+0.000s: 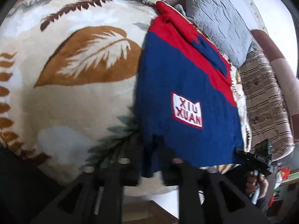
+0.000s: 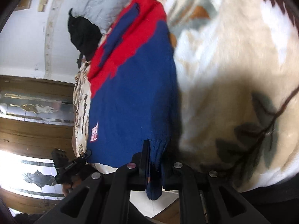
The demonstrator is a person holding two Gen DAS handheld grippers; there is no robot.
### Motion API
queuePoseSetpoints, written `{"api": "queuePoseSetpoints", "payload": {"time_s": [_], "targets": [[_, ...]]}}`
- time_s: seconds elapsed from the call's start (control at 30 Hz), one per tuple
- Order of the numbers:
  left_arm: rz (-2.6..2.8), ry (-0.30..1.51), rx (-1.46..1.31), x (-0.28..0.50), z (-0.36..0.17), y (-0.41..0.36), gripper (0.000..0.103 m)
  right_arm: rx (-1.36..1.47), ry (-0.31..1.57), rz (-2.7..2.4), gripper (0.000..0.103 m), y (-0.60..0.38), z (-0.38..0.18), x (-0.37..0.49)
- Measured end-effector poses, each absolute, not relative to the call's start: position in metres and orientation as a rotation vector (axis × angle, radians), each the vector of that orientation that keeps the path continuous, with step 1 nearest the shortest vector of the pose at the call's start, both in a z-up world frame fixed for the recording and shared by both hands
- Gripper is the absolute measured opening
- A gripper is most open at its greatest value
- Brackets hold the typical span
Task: Fold small clothes
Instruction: 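Grasp the blue hem with both tools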
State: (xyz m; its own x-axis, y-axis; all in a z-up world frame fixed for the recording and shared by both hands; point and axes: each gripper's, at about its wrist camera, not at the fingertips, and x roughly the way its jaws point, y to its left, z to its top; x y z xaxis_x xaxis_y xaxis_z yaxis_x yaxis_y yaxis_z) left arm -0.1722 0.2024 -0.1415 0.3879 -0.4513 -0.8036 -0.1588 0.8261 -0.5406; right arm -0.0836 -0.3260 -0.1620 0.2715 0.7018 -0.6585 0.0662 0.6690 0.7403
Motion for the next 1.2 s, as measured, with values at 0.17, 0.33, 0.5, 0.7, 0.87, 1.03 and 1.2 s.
{"api": "queuePoseSetpoints", "payload": {"time_s": [0.17, 0.33, 0.5, 0.7, 0.87, 1.03, 1.2], "targets": [[-0.253, 1.140, -0.701, -0.172, -0.138, 0.199, 0.066, 0.815, 1.196, 0.539, 0.073, -0.327, -0.157, -0.087], [-0.246, 1.179, -0.665, -0.171, -0.143, 0.196, 0.021, 0.788, 1.191, 0.533, 0.071, -0.326, -0.157, -0.087], [-0.231, 1.128, -0.643, -0.172, -0.127, 0.198, 0.004, 0.766, 1.255, 0.465, 0.006, -0.331, -0.163, -0.088], [-0.209, 1.133, -0.640, -0.167, -0.126, 0.203, 0.004, 0.719, 1.219, 0.461, 0.006, -0.335, -0.151, -0.086], [-0.210, 1.078, -0.618, -0.167, -0.115, 0.207, 0.004, 0.744, 1.153, 0.505, 0.006, -0.338, -0.131, -0.087], [-0.193, 1.157, -0.625, -0.153, -0.135, 0.204, 0.004, 0.781, 1.222, 0.484, 0.006, -0.342, -0.152, -0.076], [-0.188, 1.189, -0.555, -0.141, -0.133, 0.199, 0.004, 0.747, 1.220, 0.509, 0.006, -0.339, -0.148, -0.068]]}}
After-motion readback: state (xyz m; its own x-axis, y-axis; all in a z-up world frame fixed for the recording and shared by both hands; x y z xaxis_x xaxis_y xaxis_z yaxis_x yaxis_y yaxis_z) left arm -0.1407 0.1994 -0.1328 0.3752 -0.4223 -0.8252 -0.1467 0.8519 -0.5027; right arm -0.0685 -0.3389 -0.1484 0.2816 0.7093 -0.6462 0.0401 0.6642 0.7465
